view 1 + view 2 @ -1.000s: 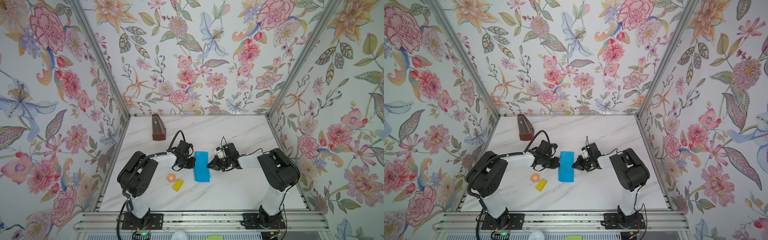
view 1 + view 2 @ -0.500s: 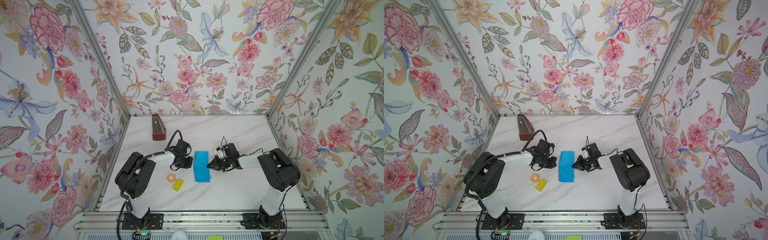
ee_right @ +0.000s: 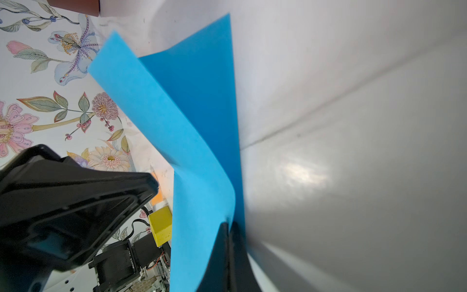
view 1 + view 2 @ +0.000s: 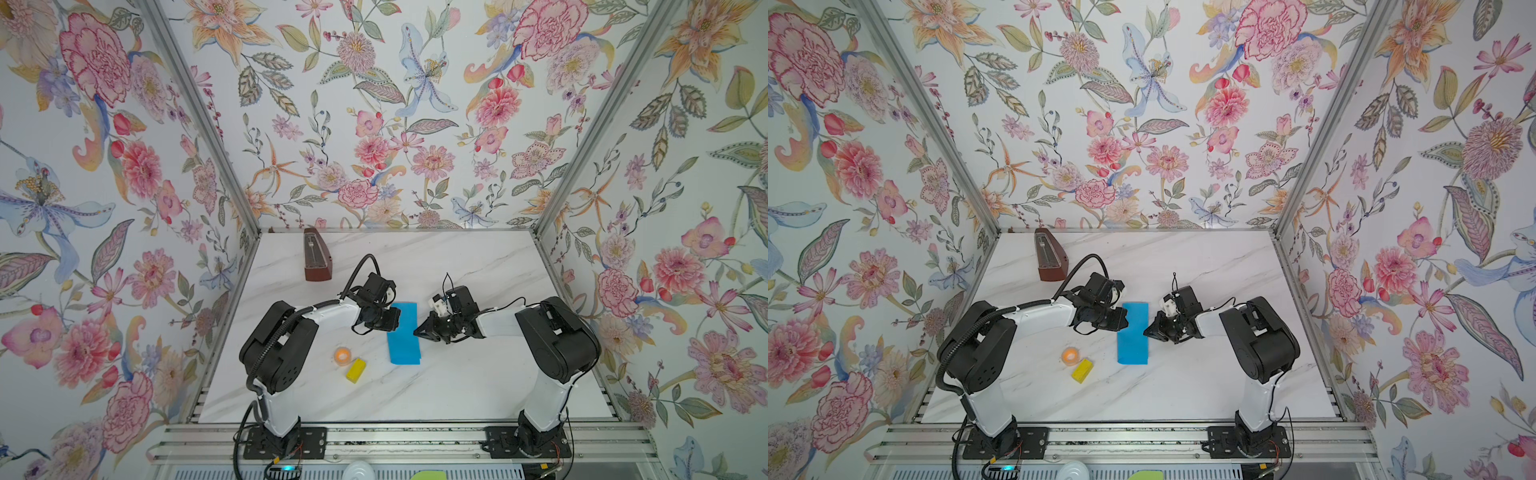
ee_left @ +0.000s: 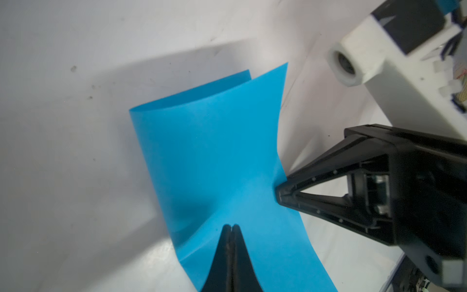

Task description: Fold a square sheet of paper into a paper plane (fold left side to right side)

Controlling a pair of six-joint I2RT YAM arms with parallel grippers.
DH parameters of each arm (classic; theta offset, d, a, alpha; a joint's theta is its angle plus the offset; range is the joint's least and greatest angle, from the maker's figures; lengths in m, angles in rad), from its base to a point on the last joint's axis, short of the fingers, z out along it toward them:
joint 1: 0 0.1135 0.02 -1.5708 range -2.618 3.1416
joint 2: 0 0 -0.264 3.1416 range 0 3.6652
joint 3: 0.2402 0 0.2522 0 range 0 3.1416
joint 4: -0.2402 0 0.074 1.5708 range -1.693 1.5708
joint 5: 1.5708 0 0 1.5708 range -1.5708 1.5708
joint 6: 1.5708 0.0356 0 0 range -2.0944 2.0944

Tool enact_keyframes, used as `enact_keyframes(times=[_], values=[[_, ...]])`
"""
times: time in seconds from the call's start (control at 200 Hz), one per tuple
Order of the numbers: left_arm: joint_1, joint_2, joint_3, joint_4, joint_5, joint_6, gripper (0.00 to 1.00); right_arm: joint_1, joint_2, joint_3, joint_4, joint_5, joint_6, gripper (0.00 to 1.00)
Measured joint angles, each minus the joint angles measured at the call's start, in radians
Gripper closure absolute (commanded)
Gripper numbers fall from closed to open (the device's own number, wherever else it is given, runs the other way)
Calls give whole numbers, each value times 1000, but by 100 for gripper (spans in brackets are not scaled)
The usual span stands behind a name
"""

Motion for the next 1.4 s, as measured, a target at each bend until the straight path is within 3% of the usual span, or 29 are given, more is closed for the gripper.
enact_keyframes(times=[0.661,1.121,1.401], values=[[74,-15,-84,69,-90,19,100,0,-11,-4,-14,7,-2,100],[17,-29,-37,93,-11,14,100,0,-11,-4,-14,8,-2,100],[27,49,-3,55,-67,20,100,0,-11,-4,-18,7,-2,100]])
